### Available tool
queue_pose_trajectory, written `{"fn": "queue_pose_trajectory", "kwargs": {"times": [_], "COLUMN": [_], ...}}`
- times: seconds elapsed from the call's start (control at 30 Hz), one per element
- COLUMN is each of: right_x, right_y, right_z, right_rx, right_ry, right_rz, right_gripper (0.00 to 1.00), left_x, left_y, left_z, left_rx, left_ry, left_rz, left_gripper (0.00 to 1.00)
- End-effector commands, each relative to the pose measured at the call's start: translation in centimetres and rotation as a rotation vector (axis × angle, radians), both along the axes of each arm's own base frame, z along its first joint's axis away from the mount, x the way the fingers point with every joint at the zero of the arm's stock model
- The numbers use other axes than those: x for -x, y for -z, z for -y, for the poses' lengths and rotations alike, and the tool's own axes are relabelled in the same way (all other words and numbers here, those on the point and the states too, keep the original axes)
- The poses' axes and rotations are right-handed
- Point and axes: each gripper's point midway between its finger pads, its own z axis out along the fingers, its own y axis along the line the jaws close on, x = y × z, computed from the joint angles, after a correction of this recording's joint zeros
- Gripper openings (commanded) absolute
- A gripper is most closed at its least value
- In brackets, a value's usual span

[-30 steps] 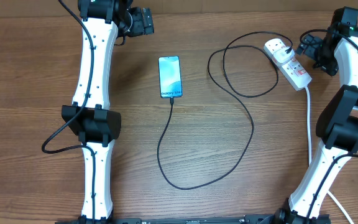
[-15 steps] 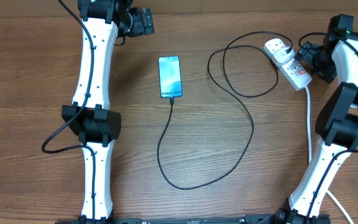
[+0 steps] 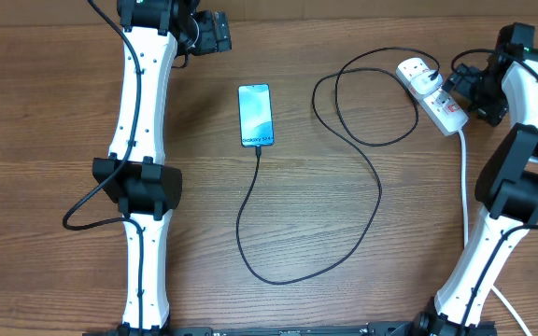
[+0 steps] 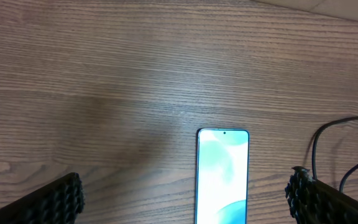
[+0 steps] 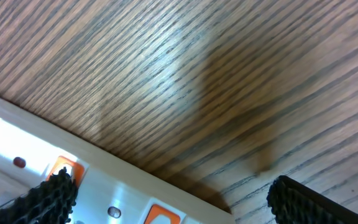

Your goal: Plug charger to phone and switch on socket

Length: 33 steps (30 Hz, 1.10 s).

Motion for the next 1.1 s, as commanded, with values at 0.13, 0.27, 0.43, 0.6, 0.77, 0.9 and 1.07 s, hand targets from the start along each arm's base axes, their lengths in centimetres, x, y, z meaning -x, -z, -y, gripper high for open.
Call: {"fn": "queue_pose_trajectory", "kwargs": {"times": [0.13, 0.27, 0.43, 0.6, 0.77, 0.9, 1.07], "right_x": [-0.6, -0.4, -1.4, -1.6, -0.8, -0.2, 0.2], "right_y": [1.3, 1.4, 1.1, 1.0, 1.3, 1.4, 1.5], "right_z": [-2.2, -0.2, 0.0, -1.6, -1.9, -2.1, -2.3], "right_rx": [-0.060, 0.030, 0.026, -0.059, -0.067, -0.074, -0.083], "right_ry": [-0.070, 0.026, 0.041, 0.001, 0.003, -0.004, -0.005], "right_rz": [0.003, -0.019, 0.028, 0.041, 0.008, -0.017, -0.034], "right_gripper": [1.00, 1.00, 1.00, 1.00, 1.00, 1.00, 1.00], "left_x": [-0.1, -0.1, -0.1, -0.1, -0.1, -0.1, -0.1], "left_y": [-0.6, -0.6, -0.6, -0.6, -0.6, -0.6, -0.6], "left_z": [-0.5, -0.5, -0.5, -0.5, -0.5, -0.5, -0.5], "left_rx": [-0.014, -0.014, -0.014, -0.014, -0.014, -0.014, -0.014], "left_ry": [-0.004, -0.004, -0.004, -0.004, -0.004, -0.004, -0.004], "left_rz": [0.018, 0.018, 0.018, 0.018, 0.018, 0.017, 0.018], "left_gripper": [1.00, 1.00, 1.00, 1.00, 1.00, 1.00, 1.00]}}
